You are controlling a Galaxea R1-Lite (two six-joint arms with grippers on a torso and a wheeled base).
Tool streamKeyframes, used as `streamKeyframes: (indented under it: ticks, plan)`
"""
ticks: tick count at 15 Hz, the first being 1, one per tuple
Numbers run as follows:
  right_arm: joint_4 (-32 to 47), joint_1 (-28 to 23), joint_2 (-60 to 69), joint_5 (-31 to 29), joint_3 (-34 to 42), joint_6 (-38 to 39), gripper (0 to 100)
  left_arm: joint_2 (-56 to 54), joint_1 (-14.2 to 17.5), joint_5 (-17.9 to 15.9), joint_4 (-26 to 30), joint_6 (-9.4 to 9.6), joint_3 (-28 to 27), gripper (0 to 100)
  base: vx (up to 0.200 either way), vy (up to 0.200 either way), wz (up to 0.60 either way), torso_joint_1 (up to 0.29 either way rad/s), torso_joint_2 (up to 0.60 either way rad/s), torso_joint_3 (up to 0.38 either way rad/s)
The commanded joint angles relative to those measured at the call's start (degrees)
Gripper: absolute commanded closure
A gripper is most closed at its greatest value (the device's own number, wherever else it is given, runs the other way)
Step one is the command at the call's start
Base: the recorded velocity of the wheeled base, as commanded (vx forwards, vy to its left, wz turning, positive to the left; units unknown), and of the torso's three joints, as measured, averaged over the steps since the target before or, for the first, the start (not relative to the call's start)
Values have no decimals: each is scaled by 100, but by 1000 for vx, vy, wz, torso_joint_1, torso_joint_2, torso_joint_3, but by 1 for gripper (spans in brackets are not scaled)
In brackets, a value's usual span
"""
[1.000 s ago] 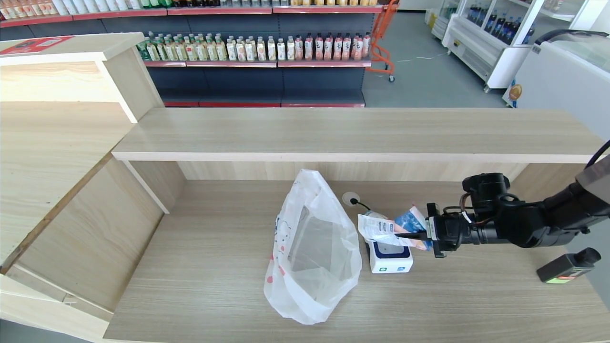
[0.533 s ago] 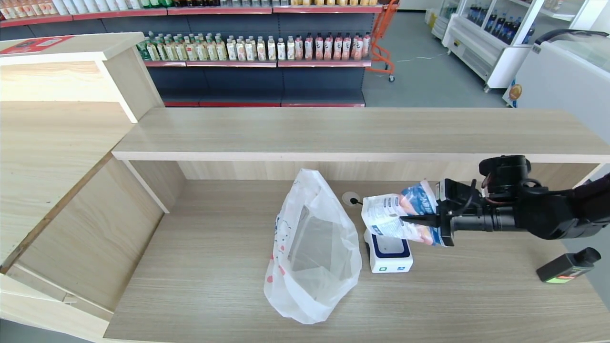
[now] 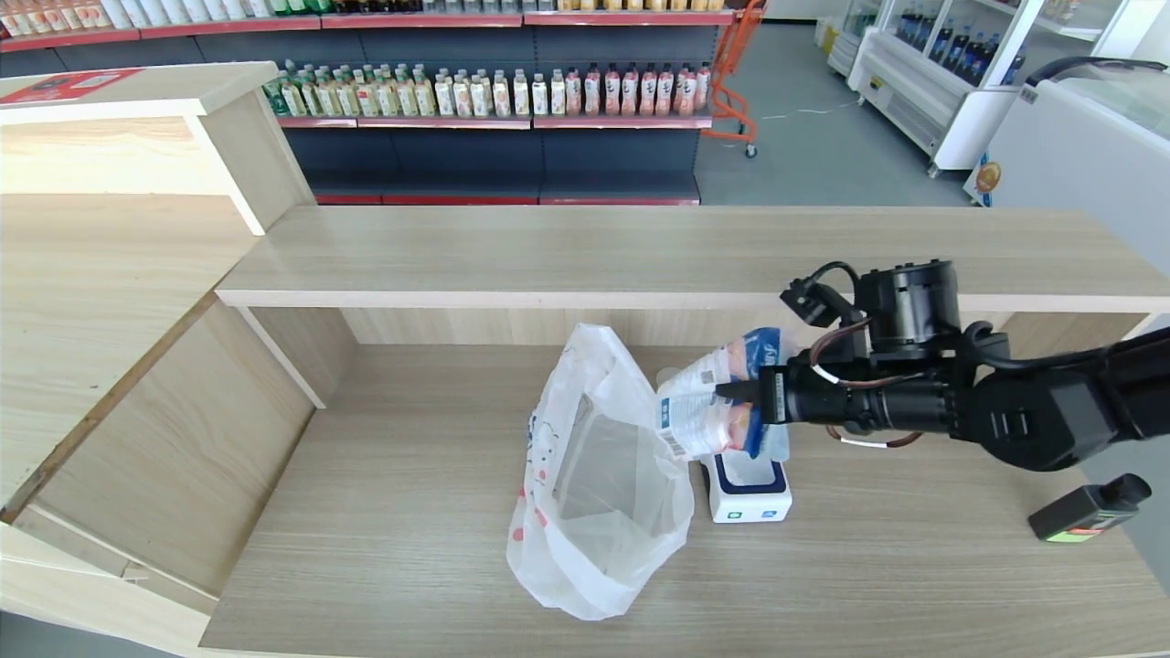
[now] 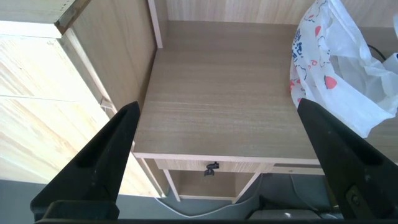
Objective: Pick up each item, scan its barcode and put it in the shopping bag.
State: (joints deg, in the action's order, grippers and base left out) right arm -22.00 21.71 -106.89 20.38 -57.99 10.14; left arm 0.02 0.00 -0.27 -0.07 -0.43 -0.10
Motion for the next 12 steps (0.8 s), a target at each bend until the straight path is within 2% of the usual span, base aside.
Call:
streamKeyframes:
  ticks: [1, 3, 8, 11, 12]
  plan:
    - [12, 641, -561, -113, -134, 287, 100, -2, 0, 0, -1, -1, 1, 0, 0, 0, 0, 0, 0, 0]
    - [-23, 861, -772, -105, -142, 322, 100, -2, 0, 0, -1, -1, 1, 0, 0, 0, 0, 0, 0, 0]
    - [-551, 1072, -1686, -201, -424, -285, 100, -2, 0, 0, -1, -1, 1, 0, 0, 0, 0, 0, 0, 0]
    - [-586, 1213, -1950, -500, -538, -548, 100, -2, 0, 0, -1, -1, 1, 0, 0, 0, 0, 0, 0, 0]
    - [-603, 1230, -2003, -535, -608, -601, 0, -2, 0, 0, -1, -1, 1, 0, 0, 0, 0, 0, 0, 0]
